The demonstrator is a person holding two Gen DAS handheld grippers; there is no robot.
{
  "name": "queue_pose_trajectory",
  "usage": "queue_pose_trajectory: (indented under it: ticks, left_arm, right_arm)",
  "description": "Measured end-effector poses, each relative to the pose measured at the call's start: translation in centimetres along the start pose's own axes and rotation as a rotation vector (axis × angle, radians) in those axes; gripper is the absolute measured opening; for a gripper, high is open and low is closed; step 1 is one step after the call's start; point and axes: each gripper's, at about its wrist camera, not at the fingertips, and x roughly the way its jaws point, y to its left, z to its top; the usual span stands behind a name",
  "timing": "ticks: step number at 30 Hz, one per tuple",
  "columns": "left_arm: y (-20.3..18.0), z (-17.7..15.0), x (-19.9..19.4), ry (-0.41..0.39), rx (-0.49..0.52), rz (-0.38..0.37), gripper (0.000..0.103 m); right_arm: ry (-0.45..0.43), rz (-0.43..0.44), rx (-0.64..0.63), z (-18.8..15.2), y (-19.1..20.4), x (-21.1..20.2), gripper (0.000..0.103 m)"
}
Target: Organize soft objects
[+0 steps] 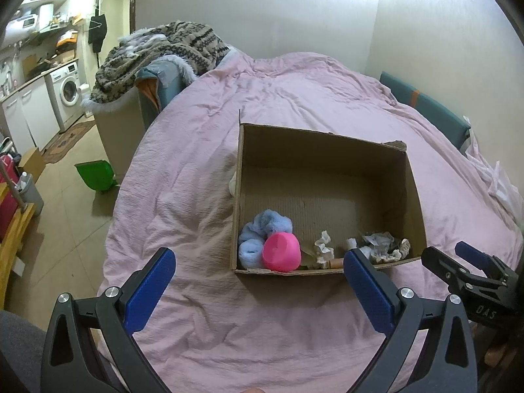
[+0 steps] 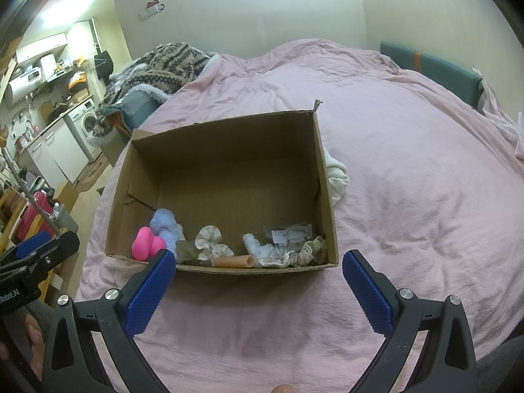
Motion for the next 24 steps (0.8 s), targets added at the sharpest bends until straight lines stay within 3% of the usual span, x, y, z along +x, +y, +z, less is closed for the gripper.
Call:
queue_pose_trajectory:
  ticks: [24]
  left_arm:
    - [0.41, -0.27, 0.30, 0.024, -0.018, -0.008, 0.102]
  right_arm:
    - [0.006, 0.002, -0.006, -0.01, 0.10, 0.05, 0.103]
